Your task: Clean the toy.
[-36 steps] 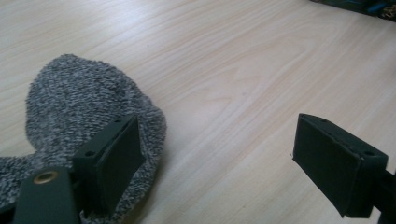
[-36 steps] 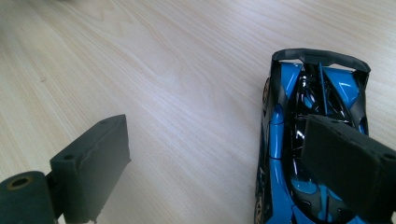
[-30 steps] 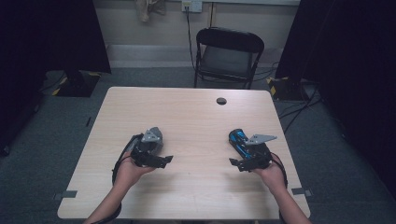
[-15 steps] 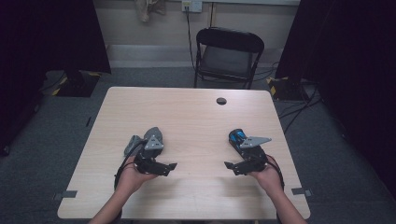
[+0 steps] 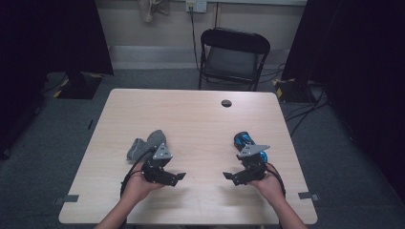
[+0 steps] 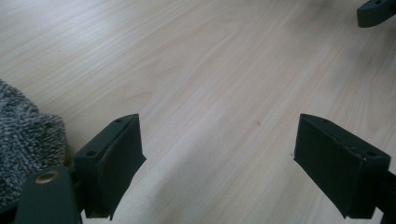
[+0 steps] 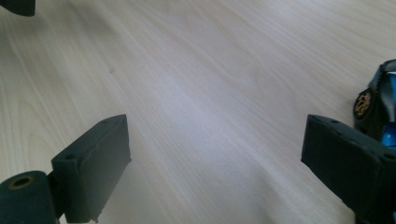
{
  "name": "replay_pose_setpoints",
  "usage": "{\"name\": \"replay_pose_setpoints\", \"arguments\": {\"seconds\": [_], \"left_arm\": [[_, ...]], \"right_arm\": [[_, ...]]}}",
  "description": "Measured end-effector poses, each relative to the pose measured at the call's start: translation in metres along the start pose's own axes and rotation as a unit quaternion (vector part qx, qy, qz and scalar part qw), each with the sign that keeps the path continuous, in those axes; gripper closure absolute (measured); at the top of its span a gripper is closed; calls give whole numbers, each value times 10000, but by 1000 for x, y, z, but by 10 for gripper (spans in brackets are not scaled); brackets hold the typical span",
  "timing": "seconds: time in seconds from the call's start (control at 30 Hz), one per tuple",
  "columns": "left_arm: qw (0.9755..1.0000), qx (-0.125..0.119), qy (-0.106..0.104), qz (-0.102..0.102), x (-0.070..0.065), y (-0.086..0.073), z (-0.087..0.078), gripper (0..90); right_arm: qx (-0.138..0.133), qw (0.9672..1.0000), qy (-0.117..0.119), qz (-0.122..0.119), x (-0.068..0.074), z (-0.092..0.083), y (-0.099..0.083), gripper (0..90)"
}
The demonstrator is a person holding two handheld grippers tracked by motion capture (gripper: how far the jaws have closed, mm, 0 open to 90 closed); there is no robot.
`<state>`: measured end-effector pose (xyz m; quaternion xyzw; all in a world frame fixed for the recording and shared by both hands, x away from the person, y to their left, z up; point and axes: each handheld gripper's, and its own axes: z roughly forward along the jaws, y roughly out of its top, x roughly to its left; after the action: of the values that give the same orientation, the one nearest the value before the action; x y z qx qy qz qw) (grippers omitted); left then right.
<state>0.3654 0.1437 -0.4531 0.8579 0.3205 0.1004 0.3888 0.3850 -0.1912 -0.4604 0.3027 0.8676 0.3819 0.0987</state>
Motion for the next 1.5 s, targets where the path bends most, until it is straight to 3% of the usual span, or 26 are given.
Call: {"name": "replay_pose_setpoints", "arguments": {"seconds": [0.57,1.0,1.5], "left_arm": [[9995,14,-259,161,-18,-11,3,150],[9992,-3,-266,310,-23,-23,7,152],[9988,125,-250,410,-28,-32,15,153]], "right_arm": [[76,9996,201,-175,19,5,-4,74],[179,9994,267,-136,24,11,-18,74],[360,9986,274,-290,32,18,-29,73]]}}
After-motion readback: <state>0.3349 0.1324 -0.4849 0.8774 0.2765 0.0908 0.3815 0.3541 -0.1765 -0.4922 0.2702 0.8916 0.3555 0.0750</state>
